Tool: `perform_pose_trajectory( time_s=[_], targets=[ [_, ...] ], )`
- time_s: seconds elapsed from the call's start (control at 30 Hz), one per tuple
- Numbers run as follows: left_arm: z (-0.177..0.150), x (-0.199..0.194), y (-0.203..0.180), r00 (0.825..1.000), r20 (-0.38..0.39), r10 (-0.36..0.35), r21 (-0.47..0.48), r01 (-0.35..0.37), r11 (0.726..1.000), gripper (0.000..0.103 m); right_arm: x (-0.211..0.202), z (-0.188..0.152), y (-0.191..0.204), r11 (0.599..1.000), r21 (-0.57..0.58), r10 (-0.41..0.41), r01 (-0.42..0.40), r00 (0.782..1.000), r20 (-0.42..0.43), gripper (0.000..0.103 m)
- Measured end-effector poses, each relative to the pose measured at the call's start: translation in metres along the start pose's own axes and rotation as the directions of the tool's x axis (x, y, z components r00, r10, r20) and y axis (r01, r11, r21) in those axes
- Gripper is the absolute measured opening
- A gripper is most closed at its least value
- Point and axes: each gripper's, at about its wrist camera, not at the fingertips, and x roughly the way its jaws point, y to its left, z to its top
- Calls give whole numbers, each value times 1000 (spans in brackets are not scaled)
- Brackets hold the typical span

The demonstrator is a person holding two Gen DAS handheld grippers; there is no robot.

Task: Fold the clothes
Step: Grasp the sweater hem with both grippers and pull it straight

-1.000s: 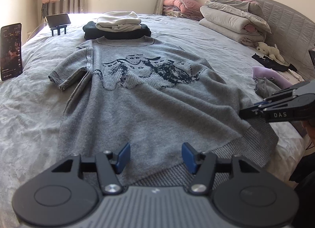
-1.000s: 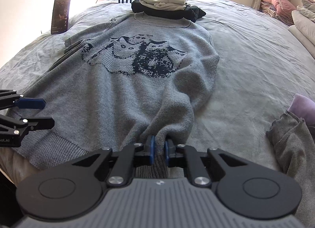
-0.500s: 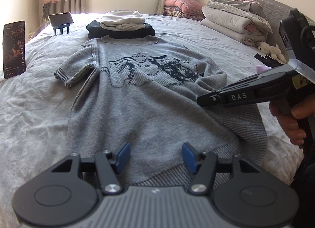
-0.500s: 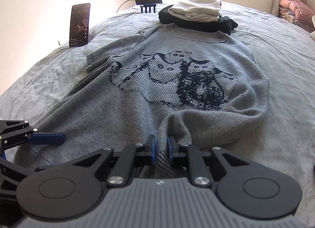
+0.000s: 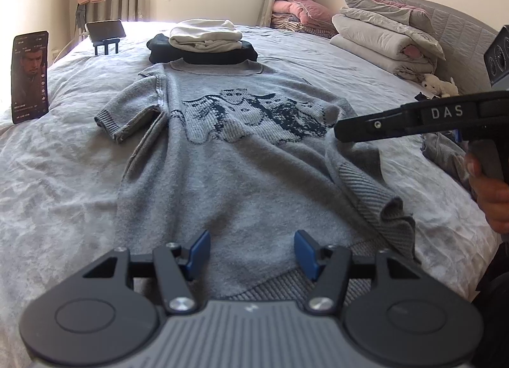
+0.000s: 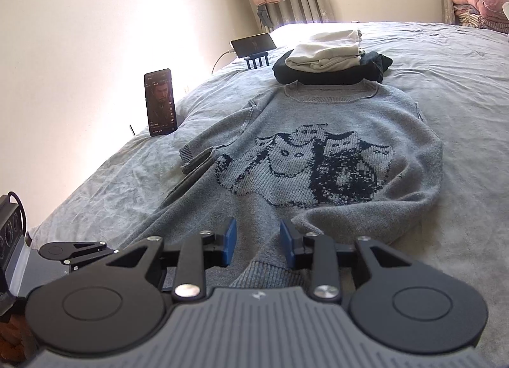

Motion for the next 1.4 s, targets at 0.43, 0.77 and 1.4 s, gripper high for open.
perform_pose_trajectory(
  time_s=[0.43, 0.77, 1.4],
  targets=[
    [2, -1, -6, 998, 48, 48, 19, -49, 999, 60, -3, -26, -27, 992, 121, -25, 43, 988, -150, 35],
    [12, -41, 33, 983, 74, 167, -49, -163, 985, 60, -21, -38, -26, 995, 95, -26, 43, 985, -169, 8],
    [-34, -70, 74, 997, -58, -58, -304, 38, 952, 55, -128, -62, -74, 951, 69, -291, 301, 948, -127, 6]
  ],
)
